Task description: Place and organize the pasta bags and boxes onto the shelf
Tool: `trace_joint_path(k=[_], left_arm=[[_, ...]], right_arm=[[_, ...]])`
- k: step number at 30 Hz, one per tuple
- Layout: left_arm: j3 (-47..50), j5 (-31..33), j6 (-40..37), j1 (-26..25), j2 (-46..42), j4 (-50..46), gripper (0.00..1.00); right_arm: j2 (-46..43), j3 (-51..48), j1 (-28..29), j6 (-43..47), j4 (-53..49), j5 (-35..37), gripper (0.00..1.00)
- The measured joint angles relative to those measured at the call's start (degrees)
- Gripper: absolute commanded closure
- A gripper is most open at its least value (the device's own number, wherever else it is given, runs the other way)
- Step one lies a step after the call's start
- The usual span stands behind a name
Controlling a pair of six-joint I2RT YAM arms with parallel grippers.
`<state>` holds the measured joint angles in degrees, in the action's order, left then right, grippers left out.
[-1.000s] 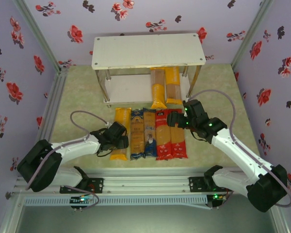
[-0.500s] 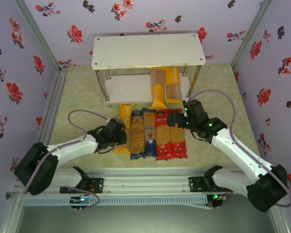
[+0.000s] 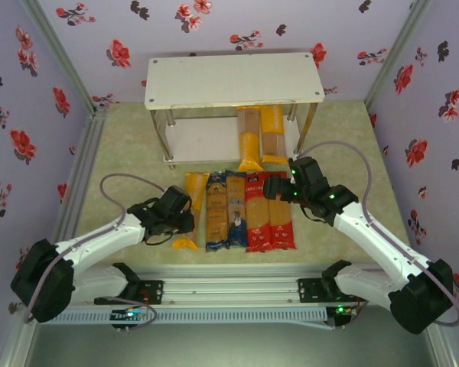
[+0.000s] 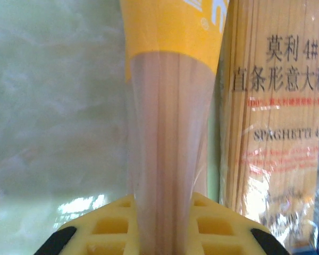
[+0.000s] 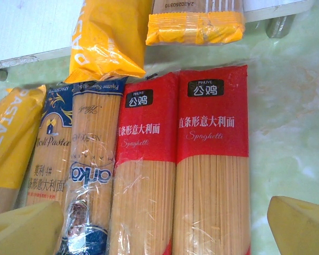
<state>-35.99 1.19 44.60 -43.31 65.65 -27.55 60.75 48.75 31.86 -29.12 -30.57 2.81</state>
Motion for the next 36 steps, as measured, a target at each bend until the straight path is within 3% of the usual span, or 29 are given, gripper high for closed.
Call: trace_joint_path(k=[7,16,36], left_arm=[[-5.31,-2.75,-1.38,0.0,-5.51,-7.85,1.0],[-10.43,-3.85,-3.19,0.5,-5.95,-8.37,1.0],[-37.53,-3.78,-12.04,9.01,30.32,7.21,1.0]], right_arm=[[0.07,0.48,0.0,-0.02,0.55,0.17,0.01],[1.11,0.87,0.0,-0.02,0.81,0.15,0.01],[5.64,6.05,0.0,0.44,1.16,-0.04,0.01]])
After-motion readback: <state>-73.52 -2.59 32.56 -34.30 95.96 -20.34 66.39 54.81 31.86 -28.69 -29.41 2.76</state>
